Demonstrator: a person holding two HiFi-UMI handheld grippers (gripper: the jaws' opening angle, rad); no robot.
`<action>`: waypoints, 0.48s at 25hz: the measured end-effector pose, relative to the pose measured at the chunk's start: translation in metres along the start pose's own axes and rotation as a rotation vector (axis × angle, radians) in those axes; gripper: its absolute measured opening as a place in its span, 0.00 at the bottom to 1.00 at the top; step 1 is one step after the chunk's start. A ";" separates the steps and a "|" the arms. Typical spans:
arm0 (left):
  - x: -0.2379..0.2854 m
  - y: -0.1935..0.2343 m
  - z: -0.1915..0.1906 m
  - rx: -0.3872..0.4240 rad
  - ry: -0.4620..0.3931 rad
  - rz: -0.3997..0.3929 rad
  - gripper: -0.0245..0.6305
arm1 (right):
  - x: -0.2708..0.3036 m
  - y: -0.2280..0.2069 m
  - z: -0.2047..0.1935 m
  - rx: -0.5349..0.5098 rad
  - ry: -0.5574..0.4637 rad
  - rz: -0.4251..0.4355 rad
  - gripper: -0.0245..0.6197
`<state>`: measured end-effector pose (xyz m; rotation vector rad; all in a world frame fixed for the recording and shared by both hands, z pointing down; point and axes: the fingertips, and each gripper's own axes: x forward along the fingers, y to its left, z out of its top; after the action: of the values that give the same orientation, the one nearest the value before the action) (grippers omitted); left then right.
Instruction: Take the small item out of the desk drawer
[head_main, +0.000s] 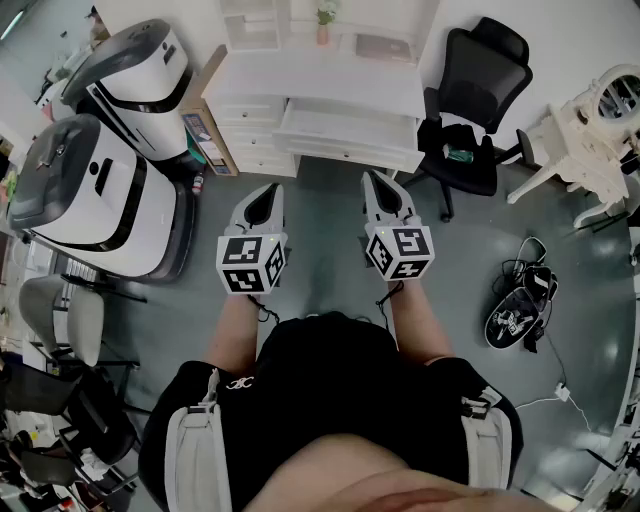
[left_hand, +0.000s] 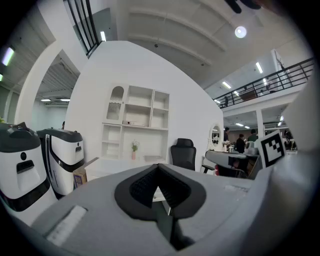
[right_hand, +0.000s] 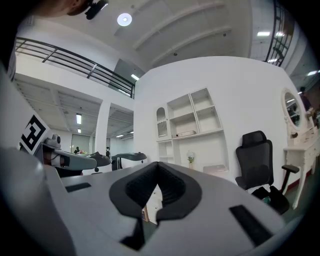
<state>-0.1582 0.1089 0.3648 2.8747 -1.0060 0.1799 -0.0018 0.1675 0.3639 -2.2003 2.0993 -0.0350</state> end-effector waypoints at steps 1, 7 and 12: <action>0.001 -0.001 0.000 0.001 0.000 0.000 0.06 | -0.001 0.000 0.001 0.001 -0.004 0.003 0.03; 0.002 -0.006 0.001 0.006 -0.003 -0.003 0.06 | -0.004 -0.006 0.003 0.014 -0.006 -0.011 0.03; 0.005 -0.008 0.004 0.012 -0.009 -0.009 0.06 | -0.003 -0.008 0.002 0.001 0.001 -0.016 0.03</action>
<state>-0.1489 0.1120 0.3608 2.8931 -0.9963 0.1725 0.0062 0.1709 0.3630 -2.2170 2.0821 -0.0379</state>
